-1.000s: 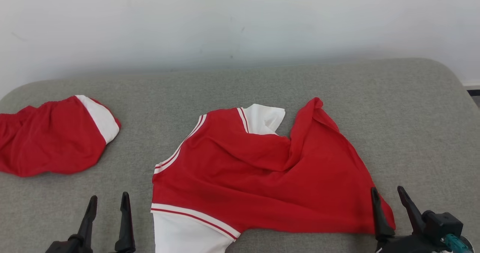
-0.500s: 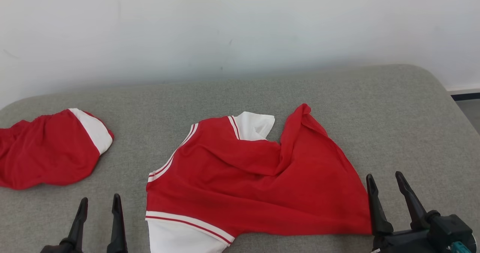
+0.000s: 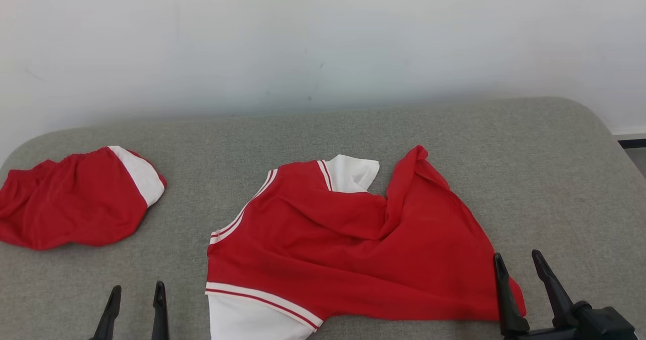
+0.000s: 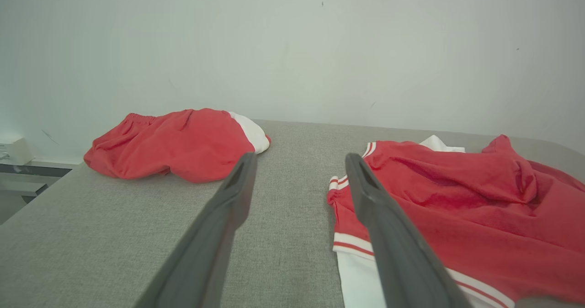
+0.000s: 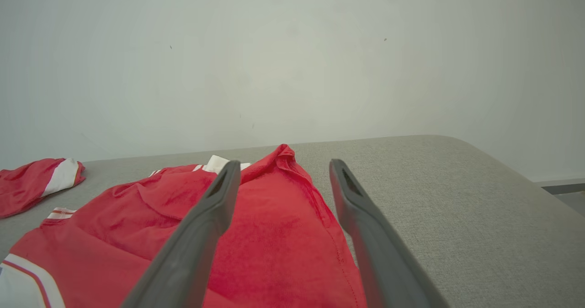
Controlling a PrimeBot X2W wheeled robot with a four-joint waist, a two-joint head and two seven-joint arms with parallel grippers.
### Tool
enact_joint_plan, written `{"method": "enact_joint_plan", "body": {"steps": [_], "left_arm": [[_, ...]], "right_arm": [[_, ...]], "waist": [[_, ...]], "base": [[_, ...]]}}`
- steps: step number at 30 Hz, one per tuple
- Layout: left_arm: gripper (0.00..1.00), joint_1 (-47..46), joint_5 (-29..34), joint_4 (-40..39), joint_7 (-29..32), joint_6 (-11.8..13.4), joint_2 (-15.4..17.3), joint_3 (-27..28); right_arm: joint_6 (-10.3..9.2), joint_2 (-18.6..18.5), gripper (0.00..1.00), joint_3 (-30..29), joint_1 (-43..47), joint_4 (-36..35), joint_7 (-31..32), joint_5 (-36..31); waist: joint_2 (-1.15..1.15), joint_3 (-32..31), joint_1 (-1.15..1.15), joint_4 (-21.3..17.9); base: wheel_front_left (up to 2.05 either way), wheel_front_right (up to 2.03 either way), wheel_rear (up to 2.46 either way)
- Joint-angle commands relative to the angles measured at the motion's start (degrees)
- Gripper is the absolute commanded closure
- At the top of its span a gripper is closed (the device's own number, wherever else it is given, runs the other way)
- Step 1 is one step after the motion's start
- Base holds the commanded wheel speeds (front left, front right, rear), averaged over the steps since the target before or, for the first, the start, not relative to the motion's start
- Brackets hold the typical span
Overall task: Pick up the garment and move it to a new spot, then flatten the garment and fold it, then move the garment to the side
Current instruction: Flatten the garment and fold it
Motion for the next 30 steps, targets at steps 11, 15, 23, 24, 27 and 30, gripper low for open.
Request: {"method": "enact_joint_plan", "body": {"steps": [11, 15, 23, 24, 27, 30], "left_arm": [[0.00, -0.6, -1.6, 6.7, 0.0, -1.0, 0.0, -3.0], [0.00, -0.8, -1.9, 10.5, 0.0, -1.3, 0.0, -5.6], [0.00, -3.6, -3.6, 18.0, 0.0, -1.9, 0.0, -8.7], [0.00, -3.8, -3.9, 18.6, 0.0, -2.0, 0.0, -9.1], [0.00, -4.4, -4.8, 20.2, 0.0, -2.1, 0.0, -10.5], [0.00, -4.8, -5.5, 21.6, 0.0, -2.2, 0.0, -11.4]], "right_arm": [[-0.15, -1.5, 0.00, -2.2, -1.8, 9.1, 0.0, -0.1], [-0.15, -1.7, 0.00, -2.8, -3.2, 14.4, 0.0, 0.4], [-0.15, -1.7, 0.00, -4.0, -7.5, 23.1, -0.1, 2.7], [-0.15, -1.5, 0.00, -4.1, -8.0, 24.2, -0.1, 3.3], [-0.15, -1.3, 0.00, -3.8, -9.0, 26.8, 0.0, 3.9], [-0.15, -0.7, 0.00, -3.4, -9.6, 29.1, 0.0, 5.3]], "waist": [[0.00, 1.2, 0.00, -0.1], [0.00, 2.2, 0.00, -0.4], [0.00, 5.4, 0.00, -0.8], [0.00, 5.7, 0.00, -0.8], [0.00, 6.4, 0.00, -0.7], [0.00, 6.8, 0.00, -0.8]], "base": [[0.00, 0.00, 0.00], [0.00, 0.00, 0.00], [0.00, 0.00, 0.00], [0.00, 0.00, 0.00], [0.00, 0.00, 0.00], [0.00, 0.00, 0.00]]}}
